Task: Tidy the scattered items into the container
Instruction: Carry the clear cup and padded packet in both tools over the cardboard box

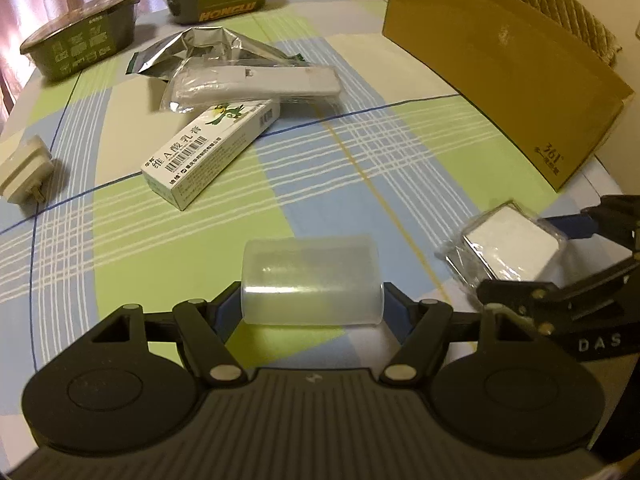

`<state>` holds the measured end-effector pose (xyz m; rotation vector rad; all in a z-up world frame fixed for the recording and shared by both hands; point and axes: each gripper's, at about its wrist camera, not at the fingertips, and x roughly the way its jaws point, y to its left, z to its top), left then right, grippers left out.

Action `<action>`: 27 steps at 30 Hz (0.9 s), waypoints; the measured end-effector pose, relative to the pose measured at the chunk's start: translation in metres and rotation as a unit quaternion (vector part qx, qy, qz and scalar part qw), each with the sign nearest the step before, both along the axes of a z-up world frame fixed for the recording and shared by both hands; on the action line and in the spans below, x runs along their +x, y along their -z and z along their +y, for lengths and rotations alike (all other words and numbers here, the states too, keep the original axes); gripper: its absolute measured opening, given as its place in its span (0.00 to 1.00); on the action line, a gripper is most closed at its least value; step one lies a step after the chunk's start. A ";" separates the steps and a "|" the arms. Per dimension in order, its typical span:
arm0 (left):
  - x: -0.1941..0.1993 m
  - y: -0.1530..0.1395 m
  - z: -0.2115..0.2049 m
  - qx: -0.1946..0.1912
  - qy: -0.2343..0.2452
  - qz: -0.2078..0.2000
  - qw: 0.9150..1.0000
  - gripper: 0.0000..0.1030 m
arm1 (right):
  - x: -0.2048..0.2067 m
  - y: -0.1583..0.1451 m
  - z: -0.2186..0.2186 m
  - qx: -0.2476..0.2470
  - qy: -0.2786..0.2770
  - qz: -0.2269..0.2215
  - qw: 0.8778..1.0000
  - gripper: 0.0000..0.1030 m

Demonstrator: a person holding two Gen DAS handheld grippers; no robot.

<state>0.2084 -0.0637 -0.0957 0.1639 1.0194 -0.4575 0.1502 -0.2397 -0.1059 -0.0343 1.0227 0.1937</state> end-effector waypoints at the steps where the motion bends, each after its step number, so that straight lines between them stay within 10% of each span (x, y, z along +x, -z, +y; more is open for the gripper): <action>1: 0.000 0.000 0.001 -0.002 -0.002 0.000 1.000 0.67 | 0.001 0.000 0.000 0.000 0.000 0.000 1.000 0.86; 27: 0.001 -0.006 0.002 0.019 -0.001 -0.021 1.000 0.66 | -0.003 -0.021 -0.008 0.009 0.011 -0.024 1.000 0.68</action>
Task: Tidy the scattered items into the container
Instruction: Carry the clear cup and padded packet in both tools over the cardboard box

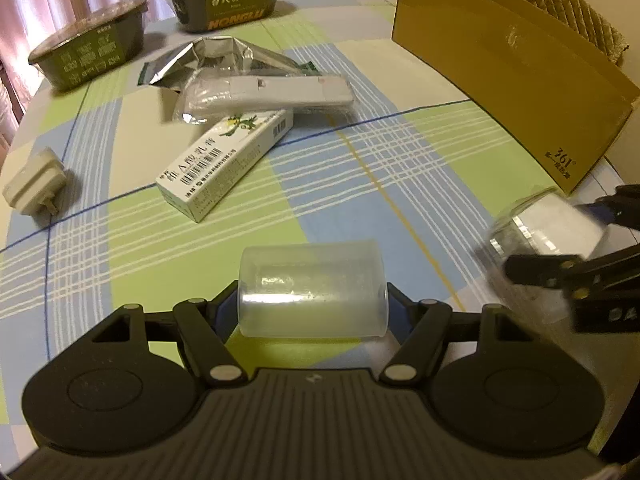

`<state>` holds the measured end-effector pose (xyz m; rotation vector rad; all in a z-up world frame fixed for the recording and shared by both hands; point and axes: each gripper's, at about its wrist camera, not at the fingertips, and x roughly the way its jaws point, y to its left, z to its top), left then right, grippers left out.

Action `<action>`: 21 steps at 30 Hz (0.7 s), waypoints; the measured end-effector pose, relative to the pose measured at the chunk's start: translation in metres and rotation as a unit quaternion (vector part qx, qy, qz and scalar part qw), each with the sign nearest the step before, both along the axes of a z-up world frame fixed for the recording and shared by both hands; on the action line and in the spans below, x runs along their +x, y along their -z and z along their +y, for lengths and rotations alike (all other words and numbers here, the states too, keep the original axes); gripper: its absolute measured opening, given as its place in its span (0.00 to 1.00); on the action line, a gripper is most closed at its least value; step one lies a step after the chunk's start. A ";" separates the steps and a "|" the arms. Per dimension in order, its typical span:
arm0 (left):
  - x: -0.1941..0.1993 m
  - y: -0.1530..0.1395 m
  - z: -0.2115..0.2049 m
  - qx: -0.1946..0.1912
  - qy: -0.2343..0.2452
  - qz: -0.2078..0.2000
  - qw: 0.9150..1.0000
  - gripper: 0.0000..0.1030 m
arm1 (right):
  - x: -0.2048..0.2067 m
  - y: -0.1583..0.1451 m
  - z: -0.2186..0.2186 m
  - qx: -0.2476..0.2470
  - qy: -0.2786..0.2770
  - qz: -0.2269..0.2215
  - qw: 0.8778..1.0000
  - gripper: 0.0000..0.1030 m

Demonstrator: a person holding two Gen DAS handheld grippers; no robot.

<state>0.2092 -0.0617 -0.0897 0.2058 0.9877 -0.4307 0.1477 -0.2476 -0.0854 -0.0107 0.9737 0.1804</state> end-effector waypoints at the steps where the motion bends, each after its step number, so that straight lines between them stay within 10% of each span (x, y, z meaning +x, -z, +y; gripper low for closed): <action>1: -0.001 -0.003 0.000 0.001 -0.001 -0.002 1.000 0.66 | -0.003 -0.005 -0.002 0.000 0.001 -0.003 1.000 0.68; 21: -0.070 -0.109 -0.099 -0.043 0.057 -0.052 0.996 0.66 | -0.052 -0.128 -0.115 0.008 0.068 -0.117 0.991 0.69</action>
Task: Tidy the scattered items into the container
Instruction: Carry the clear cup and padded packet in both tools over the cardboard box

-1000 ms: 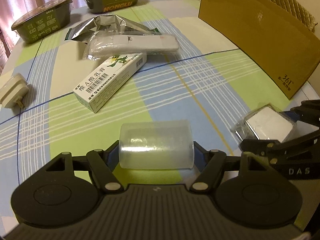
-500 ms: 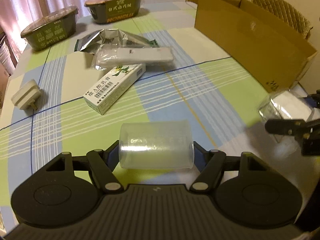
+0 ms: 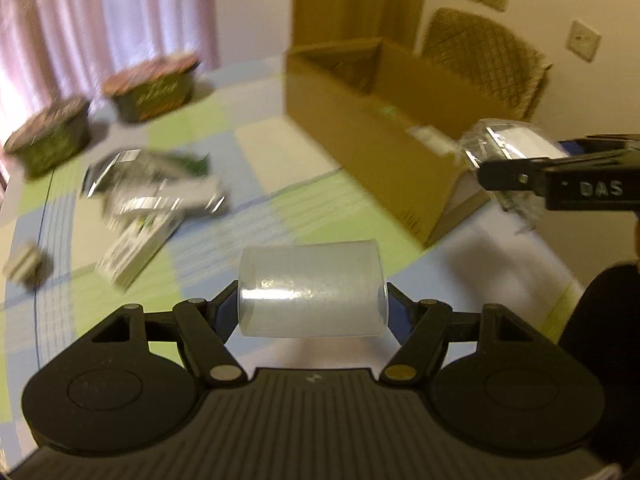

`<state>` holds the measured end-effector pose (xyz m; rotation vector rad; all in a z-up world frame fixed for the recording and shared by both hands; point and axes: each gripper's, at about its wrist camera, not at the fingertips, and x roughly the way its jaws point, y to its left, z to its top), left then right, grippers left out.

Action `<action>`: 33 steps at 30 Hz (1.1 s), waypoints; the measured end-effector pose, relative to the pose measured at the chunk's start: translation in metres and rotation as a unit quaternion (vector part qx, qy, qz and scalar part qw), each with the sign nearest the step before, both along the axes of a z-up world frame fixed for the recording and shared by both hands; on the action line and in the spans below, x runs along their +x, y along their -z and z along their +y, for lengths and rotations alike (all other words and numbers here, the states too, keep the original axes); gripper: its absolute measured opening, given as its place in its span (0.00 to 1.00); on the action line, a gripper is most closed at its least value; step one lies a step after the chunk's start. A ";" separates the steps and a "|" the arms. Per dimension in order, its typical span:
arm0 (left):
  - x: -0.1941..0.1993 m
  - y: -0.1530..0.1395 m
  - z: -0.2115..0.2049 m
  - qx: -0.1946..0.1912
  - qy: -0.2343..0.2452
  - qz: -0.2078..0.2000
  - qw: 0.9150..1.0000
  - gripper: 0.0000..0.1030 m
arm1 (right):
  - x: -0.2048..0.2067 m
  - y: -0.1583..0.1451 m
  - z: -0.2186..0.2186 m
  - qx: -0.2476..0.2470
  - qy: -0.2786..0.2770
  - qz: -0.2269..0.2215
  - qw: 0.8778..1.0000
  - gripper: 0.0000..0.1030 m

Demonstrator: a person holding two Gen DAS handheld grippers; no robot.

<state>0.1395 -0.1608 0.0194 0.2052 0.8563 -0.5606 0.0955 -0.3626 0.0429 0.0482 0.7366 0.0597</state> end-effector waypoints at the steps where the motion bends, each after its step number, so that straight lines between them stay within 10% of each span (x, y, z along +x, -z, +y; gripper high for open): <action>1: 0.002 -0.006 -0.010 -0.001 0.008 -0.008 1.000 0.66 | 0.002 -0.004 -0.010 0.000 0.003 -0.005 1.000 0.69; 16: 0.048 -0.038 -0.146 -0.027 0.071 -0.055 0.996 0.66 | 0.046 -0.015 -0.116 0.001 0.041 -0.024 0.999 0.69; 33: 0.080 -0.007 -0.184 -0.017 0.099 -0.041 0.994 0.66 | 0.076 0.008 -0.153 0.030 0.058 -0.008 0.998 0.69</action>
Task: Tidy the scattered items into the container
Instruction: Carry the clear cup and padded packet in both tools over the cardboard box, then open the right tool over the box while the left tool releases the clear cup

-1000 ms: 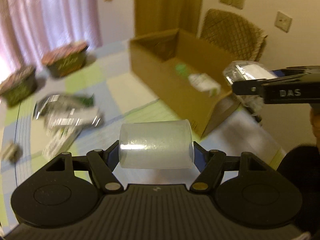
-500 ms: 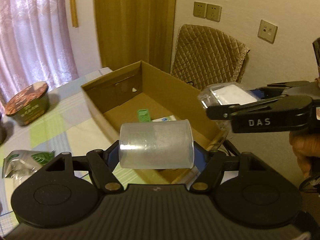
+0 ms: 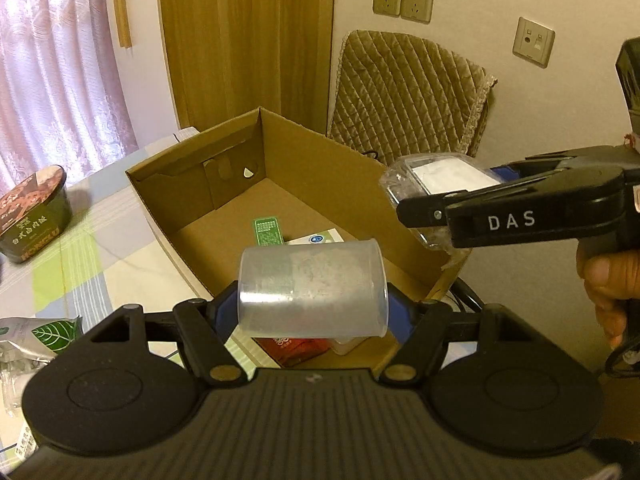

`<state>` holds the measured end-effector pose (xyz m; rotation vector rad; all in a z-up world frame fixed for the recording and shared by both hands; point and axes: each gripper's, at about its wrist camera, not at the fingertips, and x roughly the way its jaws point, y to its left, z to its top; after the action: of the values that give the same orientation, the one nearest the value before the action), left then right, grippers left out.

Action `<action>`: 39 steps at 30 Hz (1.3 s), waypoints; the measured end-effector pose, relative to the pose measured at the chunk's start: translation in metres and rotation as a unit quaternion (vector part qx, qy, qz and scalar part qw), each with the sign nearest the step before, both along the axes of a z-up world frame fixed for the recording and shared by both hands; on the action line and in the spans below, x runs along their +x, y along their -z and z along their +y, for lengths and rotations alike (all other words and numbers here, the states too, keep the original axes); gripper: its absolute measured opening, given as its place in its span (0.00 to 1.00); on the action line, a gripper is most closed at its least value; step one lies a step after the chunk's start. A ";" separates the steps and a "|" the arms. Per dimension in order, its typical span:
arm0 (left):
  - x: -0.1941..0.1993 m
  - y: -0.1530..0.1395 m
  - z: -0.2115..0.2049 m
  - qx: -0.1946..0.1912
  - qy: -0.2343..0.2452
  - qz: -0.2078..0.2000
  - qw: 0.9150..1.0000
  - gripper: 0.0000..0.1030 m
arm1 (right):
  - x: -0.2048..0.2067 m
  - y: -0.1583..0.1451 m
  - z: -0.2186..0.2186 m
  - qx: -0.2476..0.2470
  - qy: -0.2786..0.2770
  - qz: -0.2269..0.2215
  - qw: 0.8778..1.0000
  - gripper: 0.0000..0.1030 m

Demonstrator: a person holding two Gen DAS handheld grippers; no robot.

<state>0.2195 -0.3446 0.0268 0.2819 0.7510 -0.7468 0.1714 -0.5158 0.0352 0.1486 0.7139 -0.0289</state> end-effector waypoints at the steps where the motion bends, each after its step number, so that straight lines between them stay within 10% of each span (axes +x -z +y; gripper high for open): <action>1: 0.001 0.001 -0.001 0.001 0.000 0.001 1.000 0.66 | 0.002 0.002 0.000 0.000 0.000 0.001 1.000 0.69; 39: -0.012 0.007 0.042 -0.010 -0.036 0.010 0.999 0.71 | 0.022 0.019 0.030 -0.006 -0.044 0.026 0.999 0.69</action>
<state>0.2075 -0.3024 0.0195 0.2287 0.7688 -0.6886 0.1933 -0.4858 0.0164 0.1044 0.7706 0.0468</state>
